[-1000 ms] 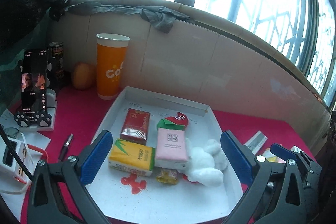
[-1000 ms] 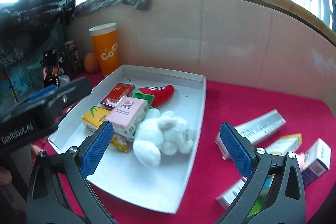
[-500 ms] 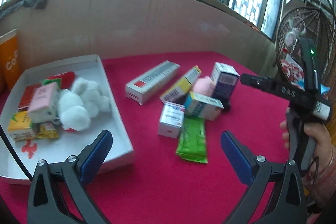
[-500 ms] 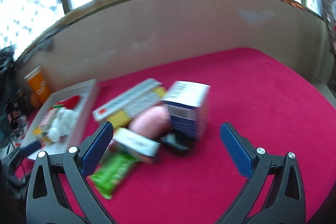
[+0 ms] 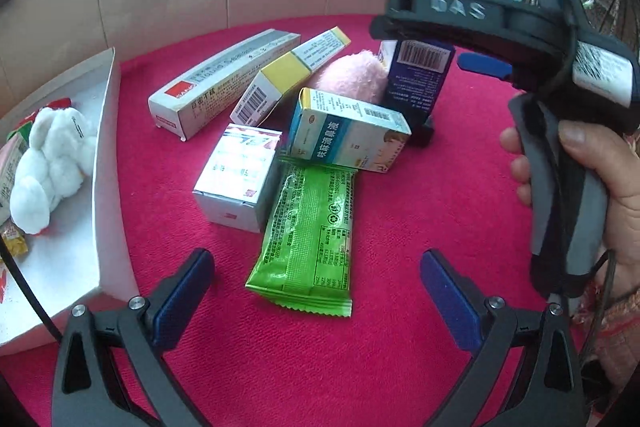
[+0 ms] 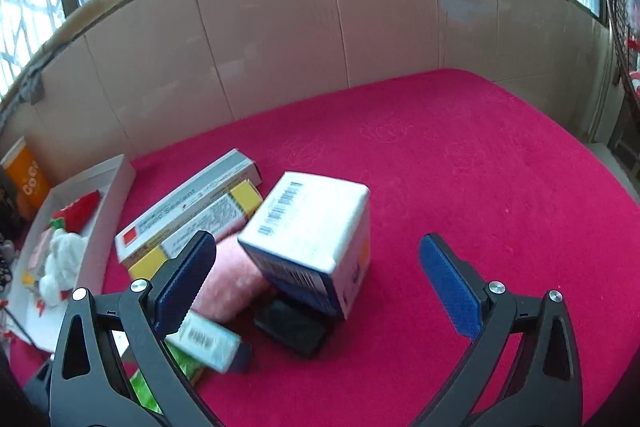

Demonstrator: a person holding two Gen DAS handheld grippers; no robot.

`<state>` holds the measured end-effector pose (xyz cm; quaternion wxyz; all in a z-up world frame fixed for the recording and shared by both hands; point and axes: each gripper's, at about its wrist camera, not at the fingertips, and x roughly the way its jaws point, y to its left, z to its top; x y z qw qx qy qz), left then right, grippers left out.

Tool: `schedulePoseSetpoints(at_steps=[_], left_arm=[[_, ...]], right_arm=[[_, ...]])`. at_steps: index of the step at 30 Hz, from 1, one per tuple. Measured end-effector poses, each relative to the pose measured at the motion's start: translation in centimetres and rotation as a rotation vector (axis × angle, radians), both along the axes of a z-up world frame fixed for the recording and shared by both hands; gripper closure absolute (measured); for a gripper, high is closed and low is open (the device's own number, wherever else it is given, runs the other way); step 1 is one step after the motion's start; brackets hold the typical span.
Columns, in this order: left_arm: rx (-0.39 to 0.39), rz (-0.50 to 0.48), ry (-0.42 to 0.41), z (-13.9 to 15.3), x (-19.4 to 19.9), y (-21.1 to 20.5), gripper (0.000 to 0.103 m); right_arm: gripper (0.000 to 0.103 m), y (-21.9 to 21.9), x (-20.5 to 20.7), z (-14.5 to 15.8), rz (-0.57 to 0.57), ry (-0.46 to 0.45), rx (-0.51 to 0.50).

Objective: Organize objects
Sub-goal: 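Grasp the green snack bar with the left tool while the right tool grasps the blue-white medicine box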

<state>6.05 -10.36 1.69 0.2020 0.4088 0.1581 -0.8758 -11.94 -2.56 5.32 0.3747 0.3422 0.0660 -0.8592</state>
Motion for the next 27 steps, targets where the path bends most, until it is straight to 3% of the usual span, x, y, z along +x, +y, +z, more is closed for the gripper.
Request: schedulePoseSetpoints(at_steps=[3,5,7,11,16,21,27], left_arm=[[-0.018,0.002,-0.019,-0.2,-0.1,0.1,0.0],[-0.031,-0.004,-0.03,-0.2,-0.2,0.3,0.001],[-0.055,-0.001,-0.034,-0.2,-0.2,0.4,0.013],[-0.083,0.007,-0.011,0.3,0.3,0.5,0.061],[-0.067,0.013,0.013,0.6,1.5,0.2,0.066],[-0.087,0.018,0.026,1.0,2.1,0.4,0.066],[-0.164,0.01,0.084,1.8,3.0,1.6,0.066]], right_arm=[[0.002,-1.3,-0.5,-0.8,-0.022,-0.032,-0.006],[0.014,-1.3,-0.7,-1.3,-0.022,-0.044,-0.014],[0.034,-1.2,-0.6,-1.8,-0.021,-0.046,-0.011],[0.042,0.5,-0.3,-2.1,-0.008,-0.021,-0.048],[0.053,2.5,-0.2,-2.0,-0.027,-0.014,-0.108],[0.053,4.4,0.1,-1.9,-0.034,-0.029,-0.16],[0.053,6.2,0.1,-2.2,-0.043,-0.059,-0.198]])
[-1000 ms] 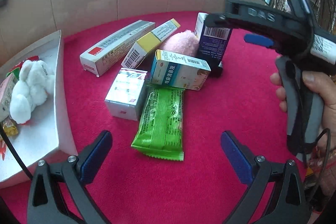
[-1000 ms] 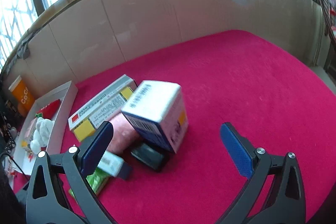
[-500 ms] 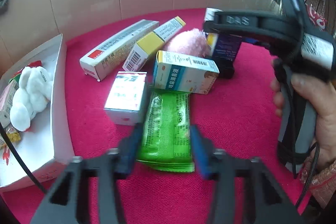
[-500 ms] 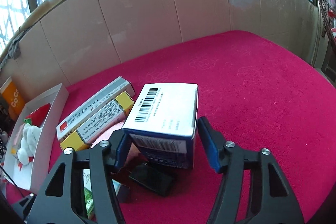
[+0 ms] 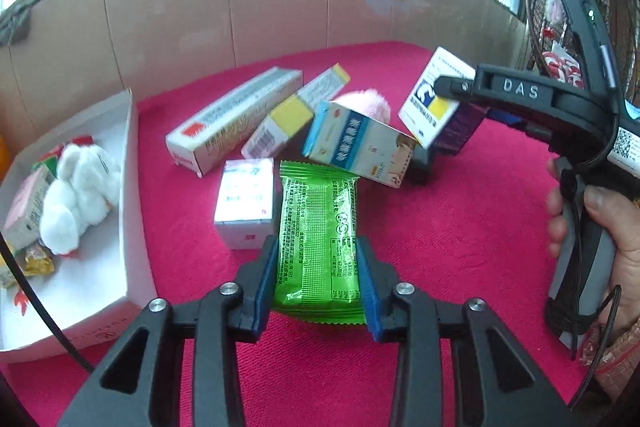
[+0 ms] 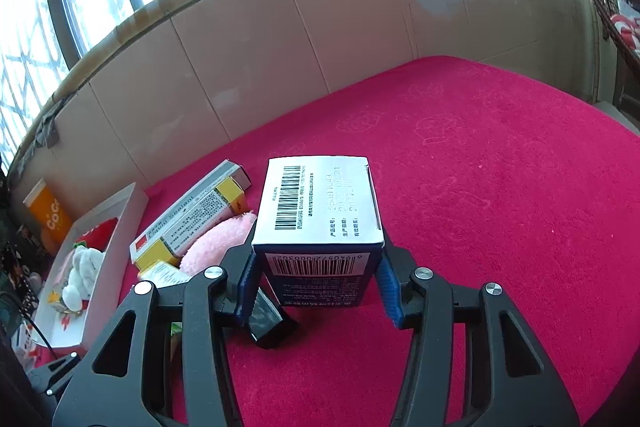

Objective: Organize objects
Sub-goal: 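Grasp the green snack bar with the left tool while the right tool grasps the blue-white medicine box, then carry the green snack bar with the left tool while the right tool carries the medicine box to the tray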

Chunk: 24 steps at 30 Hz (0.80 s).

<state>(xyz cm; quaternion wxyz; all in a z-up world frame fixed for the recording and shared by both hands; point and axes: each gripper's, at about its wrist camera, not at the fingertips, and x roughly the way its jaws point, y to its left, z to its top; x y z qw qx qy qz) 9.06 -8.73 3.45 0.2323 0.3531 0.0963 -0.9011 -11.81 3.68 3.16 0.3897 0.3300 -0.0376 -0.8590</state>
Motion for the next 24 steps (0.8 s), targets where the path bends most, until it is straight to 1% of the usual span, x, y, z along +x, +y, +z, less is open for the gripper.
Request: schedulePoseSetpoints(at_steps=[1,2,3,10,17,22,24], left_arm=[[-0.012,0.003,0.018,0.1,0.1,0.0,0.066],[-0.018,0.006,0.03,0.2,-1.0,0.1,0.066],[-0.027,0.016,0.043,0.4,-1.1,0.2,0.066],[-0.077,0.054,0.117,1.6,-0.5,0.8,0.066],[-0.107,0.078,0.153,2.0,0.5,1.2,0.066],[-0.105,0.085,0.169,2.1,0.7,1.2,0.066],[-0.108,0.084,0.173,2.2,0.8,1.3,0.066]], right_arm=[[0.053,0.4,0.1,0.1,-0.001,-0.001,-0.009],[0.053,0.9,0.2,0.3,0.0,0.0,-0.019],[0.053,1.3,0.4,0.4,0.0,0.003,-0.028],[0.053,3.5,1.5,1.6,0.007,0.018,-0.057],[0.053,3.5,2.9,2.1,0.045,0.023,-0.065],[0.053,3.1,4.2,2.8,0.078,0.067,-0.063],[0.053,3.0,4.6,3.0,0.091,0.07,-0.064]])
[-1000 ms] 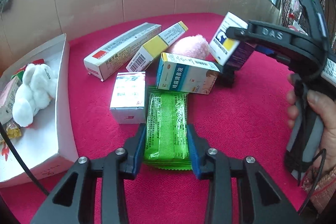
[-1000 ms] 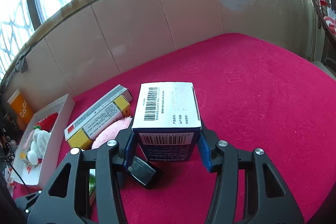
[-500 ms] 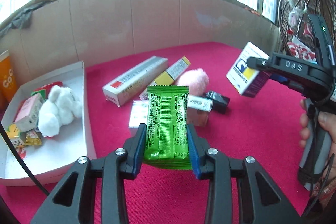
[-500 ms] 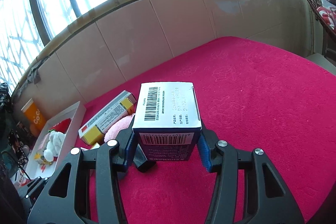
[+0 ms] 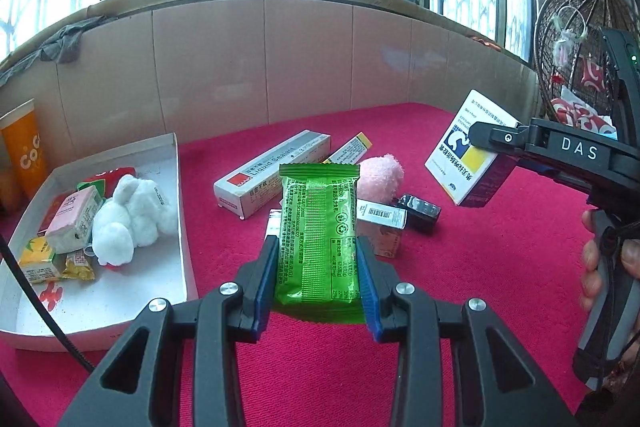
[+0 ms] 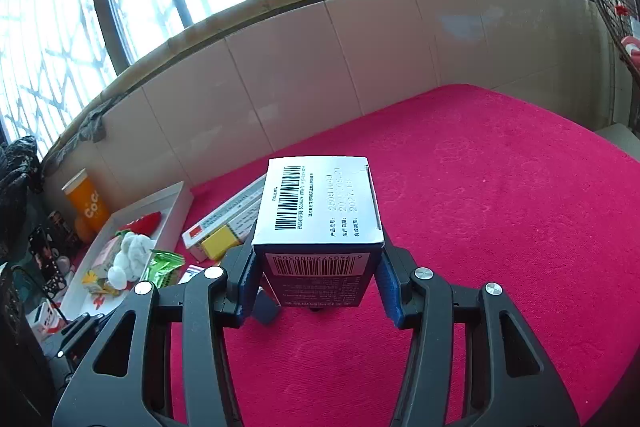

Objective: Organize objects
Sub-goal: 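Carry the green snack bar with the left tool while the right tool carries the medicine box to the tray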

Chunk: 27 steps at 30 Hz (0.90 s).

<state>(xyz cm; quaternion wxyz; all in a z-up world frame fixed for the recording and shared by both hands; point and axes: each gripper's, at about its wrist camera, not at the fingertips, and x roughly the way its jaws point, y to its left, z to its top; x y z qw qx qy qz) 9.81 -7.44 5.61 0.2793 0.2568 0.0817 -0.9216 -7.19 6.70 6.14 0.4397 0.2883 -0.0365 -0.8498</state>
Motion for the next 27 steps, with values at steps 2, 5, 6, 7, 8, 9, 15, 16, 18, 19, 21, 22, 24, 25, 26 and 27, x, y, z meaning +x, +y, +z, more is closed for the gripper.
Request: schedulePoseSetpoints(at_steps=[2,5,6,7,8,9,15,16,18,19,21,22,24,25,26,27], left_arm=[[-0.01,0.0,0.011,0.1,0.2,0.2,0.066],[-0.035,0.001,0.027,0.3,0.4,0.6,0.066],[-0.041,0.0,0.029,0.4,0.5,0.7,0.066],[-0.045,0.0,0.032,0.4,0.5,0.8,0.066],[-0.045,0.0,0.034,0.5,0.6,0.8,0.066],[-0.043,0.002,0.038,0.5,0.7,0.7,0.066],[-0.015,0.033,0.066,0.6,1.6,0.0,0.066],[-0.013,0.035,0.068,0.6,1.7,-0.1,0.066],[-0.01,0.037,0.074,0.6,2.0,-0.1,0.066],[-0.01,0.039,0.077,0.6,2.2,-0.2,0.066],[-0.01,0.043,0.084,0.7,2.5,-0.2,0.066],[-0.009,0.045,0.086,0.7,2.6,-0.2,0.066],[-0.008,0.052,0.09,0.7,2.8,-0.2,0.066],[-0.006,0.057,0.093,0.8,3.0,-0.3,0.066],[-0.004,0.061,0.095,0.8,3.2,-0.4,0.066],[0.0,0.067,0.1,0.8,3.4,-0.5,0.066]], right_arm=[[0.053,-0.2,0.3,0.1,0.009,0.001,0.003],[0.053,-0.5,0.7,0.1,0.025,0.004,0.012],[0.053,-0.6,0.9,0.1,0.03,0.007,0.014],[0.053,-0.7,1.1,0.1,0.035,0.008,0.016],[0.053,-0.8,1.2,0.2,0.039,0.008,0.016],[0.053,-0.9,1.3,0.2,0.044,0.009,0.017],[0.053,-1.4,2.2,0.6,0.07,0.026,0.03],[0.053,-1.5,2.4,0.6,0.076,0.029,0.033],[0.053,-1.7,2.7,0.6,0.086,0.032,0.039],[0.053,-1.9,2.9,0.7,0.093,0.033,0.042],[0.053,-2.2,3.3,0.7,0.103,0.038,0.048],[0.053,-2.3,3.5,0.8,0.108,0.043,0.052],[0.053,-2.5,3.9,0.9,0.118,0.049,0.056],[0.053,-2.7,4.2,1.0,0.124,0.053,0.059],[0.053,-2.8,4.4,1.1,0.129,0.057,0.06],[0.053,-2.9,4.5,1.1,0.133,0.06,0.062]])
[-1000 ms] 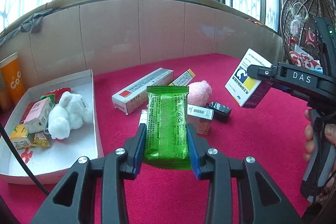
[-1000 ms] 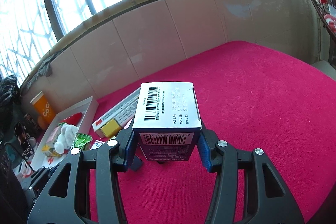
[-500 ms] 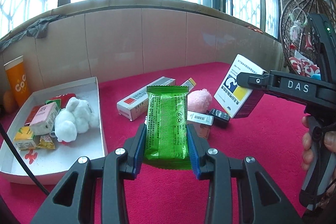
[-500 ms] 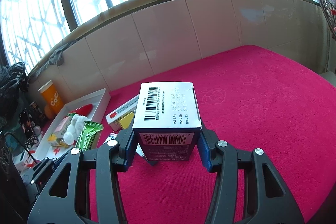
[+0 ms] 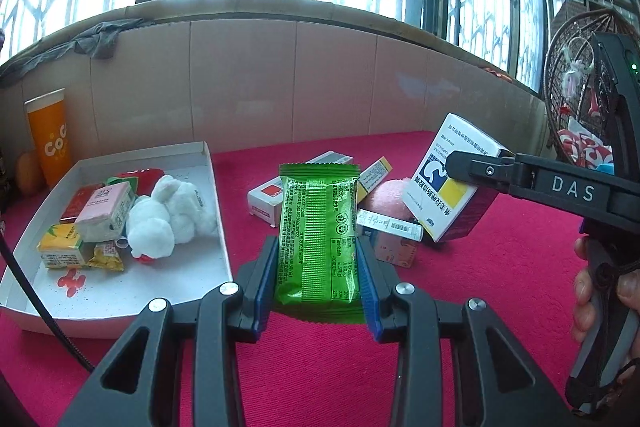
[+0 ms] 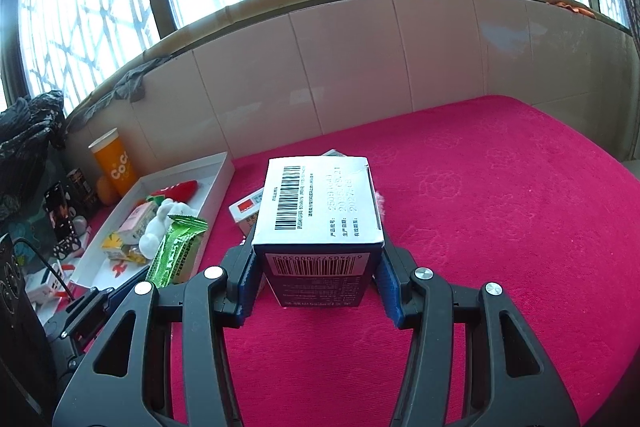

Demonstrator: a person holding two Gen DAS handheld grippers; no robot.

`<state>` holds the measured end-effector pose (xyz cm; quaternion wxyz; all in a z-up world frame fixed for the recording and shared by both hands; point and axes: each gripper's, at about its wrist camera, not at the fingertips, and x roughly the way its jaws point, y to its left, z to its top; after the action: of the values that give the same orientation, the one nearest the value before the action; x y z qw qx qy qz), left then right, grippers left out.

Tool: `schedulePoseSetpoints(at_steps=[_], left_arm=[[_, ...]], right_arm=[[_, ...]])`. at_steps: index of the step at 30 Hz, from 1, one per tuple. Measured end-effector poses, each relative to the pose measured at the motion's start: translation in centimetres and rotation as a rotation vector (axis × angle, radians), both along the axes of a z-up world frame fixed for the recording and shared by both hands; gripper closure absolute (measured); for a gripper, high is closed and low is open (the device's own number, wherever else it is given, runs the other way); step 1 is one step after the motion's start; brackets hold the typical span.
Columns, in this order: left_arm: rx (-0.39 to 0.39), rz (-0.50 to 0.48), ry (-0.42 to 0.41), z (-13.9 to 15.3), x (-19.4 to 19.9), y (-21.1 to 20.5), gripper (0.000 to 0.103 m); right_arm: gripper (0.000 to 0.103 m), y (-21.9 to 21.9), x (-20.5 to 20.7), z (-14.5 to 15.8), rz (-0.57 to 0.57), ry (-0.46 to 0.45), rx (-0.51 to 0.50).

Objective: Organize objects
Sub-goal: 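Carry the green snack bar with the left tool while the right tool carries the medicine box to the tray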

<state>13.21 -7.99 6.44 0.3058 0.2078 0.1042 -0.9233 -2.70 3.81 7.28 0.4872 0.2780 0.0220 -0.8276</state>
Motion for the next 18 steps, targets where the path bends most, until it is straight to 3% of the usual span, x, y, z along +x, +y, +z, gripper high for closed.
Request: schedulePoseSetpoints(at_steps=[11,18], left_arm=[[0.029,0.042,0.048,0.5,1.9,-1.4,0.066],[0.002,0.085,0.07,1.3,3.1,-2.3,0.066]], right_arm=[[0.053,-1.6,1.7,0.0,0.045,0.017,0.038],[0.053,-3.0,3.2,0.5,0.087,0.044,0.055]])
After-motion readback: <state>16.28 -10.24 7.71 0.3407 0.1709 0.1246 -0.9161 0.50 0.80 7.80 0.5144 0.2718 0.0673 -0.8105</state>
